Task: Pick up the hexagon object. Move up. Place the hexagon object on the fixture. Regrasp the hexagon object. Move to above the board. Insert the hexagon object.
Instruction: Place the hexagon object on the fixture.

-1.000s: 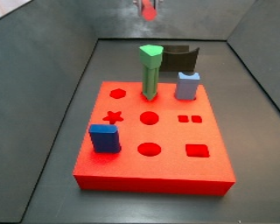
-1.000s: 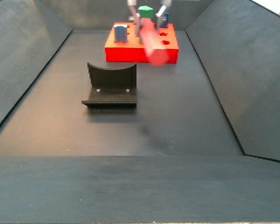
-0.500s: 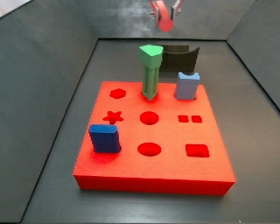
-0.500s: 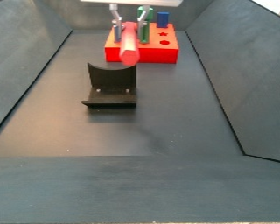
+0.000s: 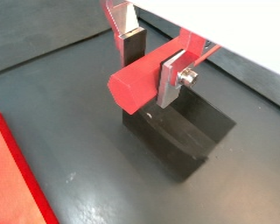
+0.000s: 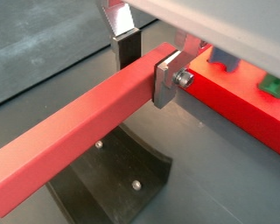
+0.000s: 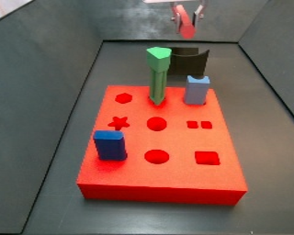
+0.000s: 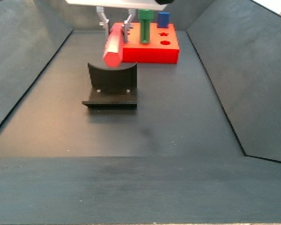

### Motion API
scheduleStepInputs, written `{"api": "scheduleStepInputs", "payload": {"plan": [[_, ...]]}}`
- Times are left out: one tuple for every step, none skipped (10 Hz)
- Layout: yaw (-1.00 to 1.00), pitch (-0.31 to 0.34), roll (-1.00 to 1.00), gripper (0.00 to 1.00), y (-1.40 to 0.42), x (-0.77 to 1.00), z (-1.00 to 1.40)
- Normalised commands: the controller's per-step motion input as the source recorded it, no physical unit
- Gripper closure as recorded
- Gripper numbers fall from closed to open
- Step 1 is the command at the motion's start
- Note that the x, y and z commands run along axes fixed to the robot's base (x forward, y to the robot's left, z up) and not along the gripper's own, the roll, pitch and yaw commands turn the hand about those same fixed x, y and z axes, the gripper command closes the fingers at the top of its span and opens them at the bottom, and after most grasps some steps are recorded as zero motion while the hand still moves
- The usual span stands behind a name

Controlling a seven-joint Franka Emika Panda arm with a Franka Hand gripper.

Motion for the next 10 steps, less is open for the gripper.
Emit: {"api": "scheduleStepInputs", "payload": {"plan": [[-0.04, 0.096, -1.00, 1.00, 0.20, 0.14, 0.75], [-0.05, 0.110, -1.00, 1.00, 0.16, -0.07, 0.52], [-0.06, 0.112, -1.00, 1.00, 0.11, -0.15, 0.39], [-0.06, 0.091, -1.00, 1.00, 0.05, -0.12, 0.11], [-0.07, 0.090, -1.00, 1.00, 0.03, -0.06, 0.00], [-0.07, 0.092, -1.00, 1.00, 0.03, -0.02, -0.01], [-0.08, 0.097, -1.00, 1.00, 0.03, 0.00, 0.00], [-0.09, 0.112, -1.00, 1.00, 0.04, 0.05, 0.00], [-0.10, 0.122, -1.00, 1.00, 0.04, 0.08, -0.01], [-0.11, 0.133, -1.00, 1.00, 0.04, 0.09, -0.01]]}}
